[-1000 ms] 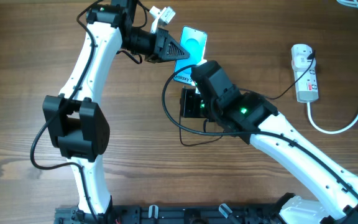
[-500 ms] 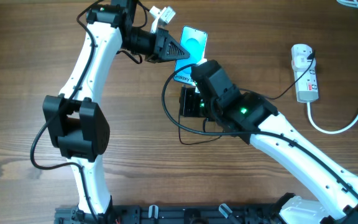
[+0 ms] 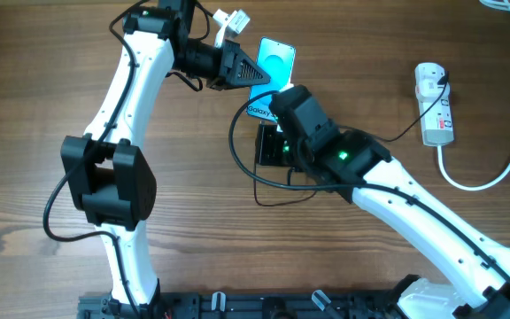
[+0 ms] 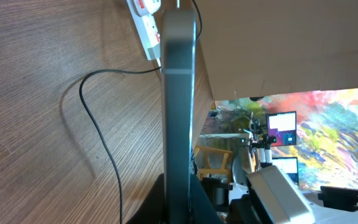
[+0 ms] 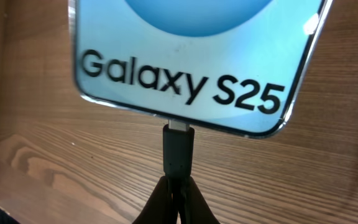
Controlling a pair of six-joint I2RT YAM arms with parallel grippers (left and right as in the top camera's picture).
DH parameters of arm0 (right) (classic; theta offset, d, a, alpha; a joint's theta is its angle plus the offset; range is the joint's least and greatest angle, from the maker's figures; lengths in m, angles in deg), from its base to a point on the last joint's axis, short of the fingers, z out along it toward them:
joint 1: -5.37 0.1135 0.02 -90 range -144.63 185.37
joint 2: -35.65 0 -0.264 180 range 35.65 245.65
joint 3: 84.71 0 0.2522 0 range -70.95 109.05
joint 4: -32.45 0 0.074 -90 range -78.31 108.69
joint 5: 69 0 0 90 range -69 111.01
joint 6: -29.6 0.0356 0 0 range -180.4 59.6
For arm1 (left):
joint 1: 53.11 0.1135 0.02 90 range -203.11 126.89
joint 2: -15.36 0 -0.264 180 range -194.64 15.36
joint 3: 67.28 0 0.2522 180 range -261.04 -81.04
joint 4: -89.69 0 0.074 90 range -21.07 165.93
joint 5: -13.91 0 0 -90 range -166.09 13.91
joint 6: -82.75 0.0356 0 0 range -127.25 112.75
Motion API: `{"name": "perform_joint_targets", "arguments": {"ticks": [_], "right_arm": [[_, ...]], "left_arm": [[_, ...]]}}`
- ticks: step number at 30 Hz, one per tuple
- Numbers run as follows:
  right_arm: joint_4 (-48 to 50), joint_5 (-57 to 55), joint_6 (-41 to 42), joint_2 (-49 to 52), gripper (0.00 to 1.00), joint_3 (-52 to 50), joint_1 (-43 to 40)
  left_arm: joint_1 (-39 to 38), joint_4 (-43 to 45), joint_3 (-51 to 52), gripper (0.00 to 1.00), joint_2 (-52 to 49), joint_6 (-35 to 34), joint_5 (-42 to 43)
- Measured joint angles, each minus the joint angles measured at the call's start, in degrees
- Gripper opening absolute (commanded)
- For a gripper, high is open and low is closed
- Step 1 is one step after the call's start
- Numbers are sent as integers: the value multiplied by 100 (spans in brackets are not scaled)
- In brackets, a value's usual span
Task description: Plug charger to phone and switch on socket
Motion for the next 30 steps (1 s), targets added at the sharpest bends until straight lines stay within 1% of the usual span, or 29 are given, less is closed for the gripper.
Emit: {"name": "perform_joint_targets", "arguments": {"ticks": [11, 20, 30], "right_arm": [[24, 7, 17, 33, 5, 0, 0], [22, 7, 17, 33, 5, 0, 0], [96, 4, 17, 33, 5, 0, 0]], "left_arm": [[0, 83, 0, 4, 0, 2, -24], [0, 192, 0, 4, 0, 2, -260], [0, 192, -2, 4, 0, 2, -262]]}}
